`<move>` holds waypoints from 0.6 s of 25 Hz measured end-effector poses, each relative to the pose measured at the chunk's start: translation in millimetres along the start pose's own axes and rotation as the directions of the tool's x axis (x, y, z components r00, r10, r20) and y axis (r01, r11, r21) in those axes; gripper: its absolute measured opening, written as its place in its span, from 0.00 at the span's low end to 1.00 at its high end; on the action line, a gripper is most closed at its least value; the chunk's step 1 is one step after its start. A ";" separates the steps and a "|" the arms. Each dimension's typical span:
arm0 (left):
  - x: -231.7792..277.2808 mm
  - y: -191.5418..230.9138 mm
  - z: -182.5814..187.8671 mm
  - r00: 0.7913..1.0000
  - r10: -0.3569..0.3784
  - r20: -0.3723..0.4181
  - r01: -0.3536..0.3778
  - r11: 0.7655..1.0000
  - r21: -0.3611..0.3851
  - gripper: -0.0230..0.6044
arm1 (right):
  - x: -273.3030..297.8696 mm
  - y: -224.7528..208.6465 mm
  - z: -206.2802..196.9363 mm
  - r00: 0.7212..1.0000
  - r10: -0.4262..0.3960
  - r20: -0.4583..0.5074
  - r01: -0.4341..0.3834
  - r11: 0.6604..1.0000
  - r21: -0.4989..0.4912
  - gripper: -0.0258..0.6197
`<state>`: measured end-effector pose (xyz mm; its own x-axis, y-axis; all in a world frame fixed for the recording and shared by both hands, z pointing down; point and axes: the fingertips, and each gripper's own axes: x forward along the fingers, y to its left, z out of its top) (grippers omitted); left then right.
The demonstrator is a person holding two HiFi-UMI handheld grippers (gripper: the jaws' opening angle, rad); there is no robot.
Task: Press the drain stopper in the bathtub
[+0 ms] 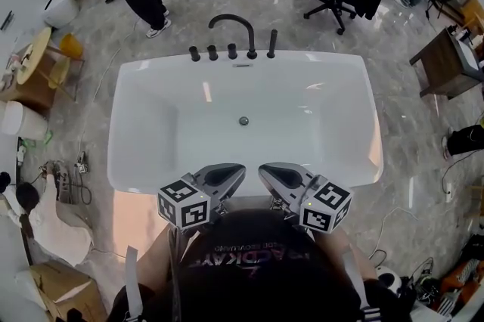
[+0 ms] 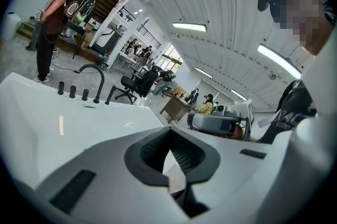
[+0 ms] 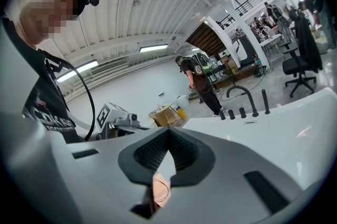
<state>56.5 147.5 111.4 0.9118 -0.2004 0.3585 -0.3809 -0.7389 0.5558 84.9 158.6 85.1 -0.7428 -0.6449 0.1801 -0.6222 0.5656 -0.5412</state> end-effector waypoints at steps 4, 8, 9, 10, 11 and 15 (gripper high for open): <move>0.2 1.1 0.3 1.000 -0.001 -0.002 0.001 1.000 -0.002 0.05 | 3.4 0.0 -1.6 1.000 0.006 -0.012 -0.006 1.000 0.000 0.06; 3.4 1.8 -1.3 1.000 0.000 -0.008 0.000 1.000 0.003 0.05 | 1.8 -3.4 -1.8 1.000 0.006 -0.012 -0.006 1.000 0.005 0.06; 3.6 1.5 -1.1 1.000 0.002 -0.007 -0.002 1.000 0.001 0.05 | 1.6 -3.2 -1.5 1.000 0.007 -0.013 -0.007 1.000 0.004 0.06; 3.2 1.0 -0.8 1.000 0.003 -0.006 -0.003 1.000 -0.001 0.05 | 1.6 -2.3 -1.3 1.000 0.008 -0.014 -0.008 1.000 0.002 0.06; 2.3 0.5 -0.7 1.000 0.004 -0.003 -0.004 1.000 -0.002 0.05 | 1.7 -1.1 -1.4 1.000 0.008 -0.014 -0.008 1.000 0.000 0.06; -1.4 0.5 -2.0 1.000 0.007 0.001 -0.007 1.000 0.002 0.05 | 2.5 2.7 -2.4 1.000 0.008 -0.015 -0.008 1.000 -0.007 0.06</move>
<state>54.7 148.7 112.7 0.9092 -0.2066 0.3614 -0.3872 -0.7386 0.5518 80.8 159.8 86.1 -0.7515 -0.6323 0.1881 -0.6177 0.5745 -0.5370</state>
